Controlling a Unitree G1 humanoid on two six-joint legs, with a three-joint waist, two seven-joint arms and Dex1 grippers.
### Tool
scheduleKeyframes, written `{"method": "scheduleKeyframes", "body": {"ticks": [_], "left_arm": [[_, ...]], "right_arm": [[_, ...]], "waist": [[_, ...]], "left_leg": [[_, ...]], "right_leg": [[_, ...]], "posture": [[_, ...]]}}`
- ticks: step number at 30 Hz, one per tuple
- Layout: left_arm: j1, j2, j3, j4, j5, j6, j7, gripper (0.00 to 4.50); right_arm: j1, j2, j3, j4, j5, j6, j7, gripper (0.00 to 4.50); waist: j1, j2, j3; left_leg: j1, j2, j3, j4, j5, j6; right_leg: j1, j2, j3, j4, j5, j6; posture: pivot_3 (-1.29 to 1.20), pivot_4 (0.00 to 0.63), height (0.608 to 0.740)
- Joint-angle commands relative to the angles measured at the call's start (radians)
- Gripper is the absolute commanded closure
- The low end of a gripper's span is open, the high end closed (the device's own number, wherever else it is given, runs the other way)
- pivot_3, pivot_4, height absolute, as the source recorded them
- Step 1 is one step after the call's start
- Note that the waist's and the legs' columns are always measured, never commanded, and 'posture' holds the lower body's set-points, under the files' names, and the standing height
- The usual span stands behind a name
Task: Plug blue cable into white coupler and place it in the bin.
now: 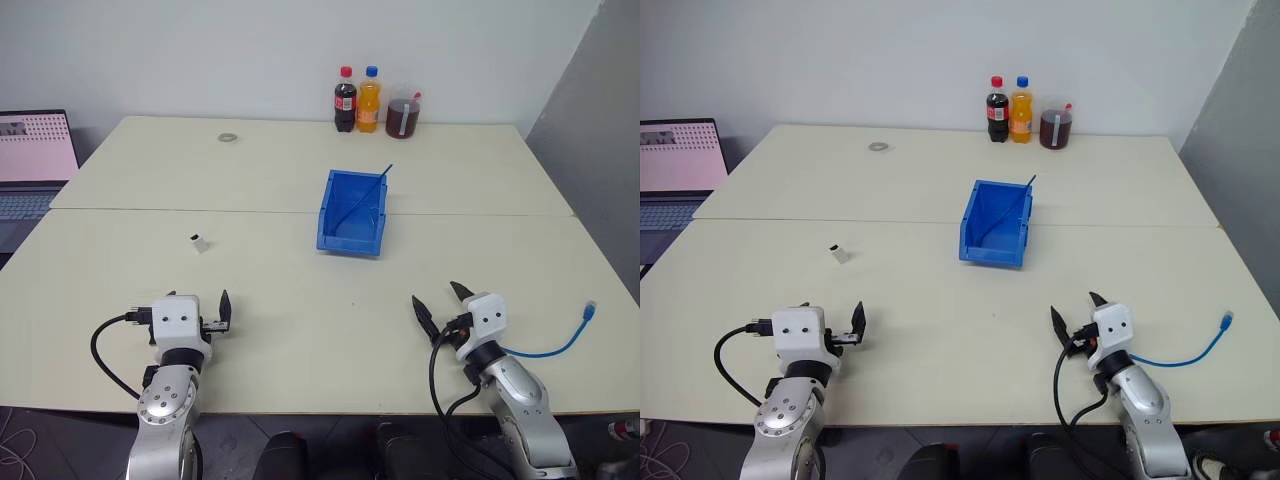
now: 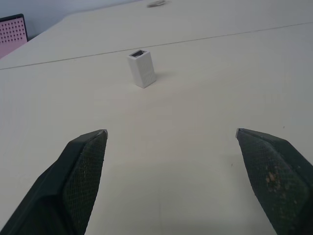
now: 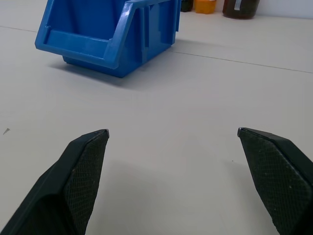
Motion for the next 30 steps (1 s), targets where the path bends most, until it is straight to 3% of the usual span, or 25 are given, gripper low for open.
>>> {"method": "scheduleKeyframes", "body": {"ticks": [1, 19, 23, 30], "left_arm": [[0.001, -0.003, -0.003, -0.027, -0.011, -0.045, -0.020, 0.06], [0.020, 0.007, 0.002, -0.005, 0.048, -0.048, -0.013, 0.06], [0.048, 0.039, -0.014, -0.027, 0.056, -0.076, -0.057, 0.06], [0.065, 0.101, -0.025, -0.080, -0.089, -0.106, -0.253, 0.06]], "right_arm": [[-0.012, -0.006, -0.007, -0.014, 0.001, -0.026, 0.005, 0.00], [-0.012, -0.019, 0.011, -0.010, -0.016, -0.049, 0.021, 0.00], [-0.012, -0.021, 0.019, -0.006, -0.025, -0.059, 0.025, 0.00], [0.005, -0.013, 0.021, -0.030, -0.028, -0.065, 0.021, 0.00]], "waist": [[0.000, 0.000, 0.000], [0.000, 0.000, 0.000], [-0.001, 0.000, 0.000], [0.000, 0.000, 0.000]], "left_leg": [[0.000, 0.000, 0.000, 0.000, 0.000, 0.000], [0.000, 0.000, 0.000, 0.000, 0.000, 0.000], [0.000, 0.000, 0.000, 0.000, 0.000, 0.000], [0.000, 0.001, 0.000, 0.000, 0.000, 0.000]], "right_leg": [[0.000, 0.000, 0.000, 0.000, 0.000, 0.000], [0.000, 0.000, 0.000, 0.000, 0.000, 0.000], [0.000, 0.000, 0.000, 0.000, 0.000, 0.000], [0.000, -0.001, 0.000, 0.000, 0.000, 0.000]], "posture": [[0.00, 0.150, 0.740], [0.00, 0.150, 0.740], [0.00, 0.150, 0.740], [0.00, 0.150, 0.740]]}}
